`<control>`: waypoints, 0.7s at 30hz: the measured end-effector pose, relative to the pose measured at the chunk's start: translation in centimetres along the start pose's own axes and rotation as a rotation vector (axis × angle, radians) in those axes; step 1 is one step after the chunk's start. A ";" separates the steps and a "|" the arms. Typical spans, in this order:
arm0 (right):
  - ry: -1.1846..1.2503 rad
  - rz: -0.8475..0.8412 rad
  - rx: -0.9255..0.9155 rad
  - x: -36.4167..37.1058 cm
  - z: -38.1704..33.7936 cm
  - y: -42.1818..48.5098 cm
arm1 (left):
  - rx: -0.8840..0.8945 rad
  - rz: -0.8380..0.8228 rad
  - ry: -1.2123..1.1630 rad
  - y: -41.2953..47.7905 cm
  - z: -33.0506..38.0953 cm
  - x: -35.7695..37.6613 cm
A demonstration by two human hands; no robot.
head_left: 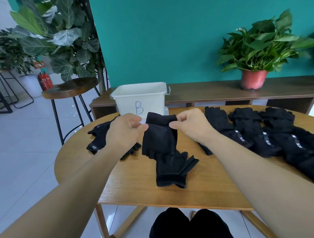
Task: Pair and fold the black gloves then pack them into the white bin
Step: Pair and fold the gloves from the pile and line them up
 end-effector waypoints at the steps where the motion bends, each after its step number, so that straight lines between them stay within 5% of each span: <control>1: -0.010 0.032 0.003 0.2 0.1 0.1 | 0.017 0.021 0.028 -0.1 0.1 0.2; 6: -0.024 -0.031 -0.037 1.5 -0.8 0.1 | 0.090 -0.253 -0.152 -1.1 1.9 2.4; 11: 0.105 -0.200 -0.076 0.7 -1.0 -0.5 | 0.071 -0.173 -0.202 -0.4 1.7 2.6; 17: 0.108 0.068 0.057 -1.2 1.3 0.0 | -0.073 -0.284 -0.326 0.1 0.7 2.5; 21: 0.122 -0.135 0.140 -1.2 2.1 -0.3 | -0.073 -0.327 -0.312 0.1 0.9 2.8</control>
Point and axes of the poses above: each hand's wrist, its own y-axis towards the middle knuckle, its own x-axis out of the palm, z = x × y, the point moved 1 cm from there along y, towards the middle knuckle, and after that the axes turned 1 degree about -y, right-handed, at the moved point
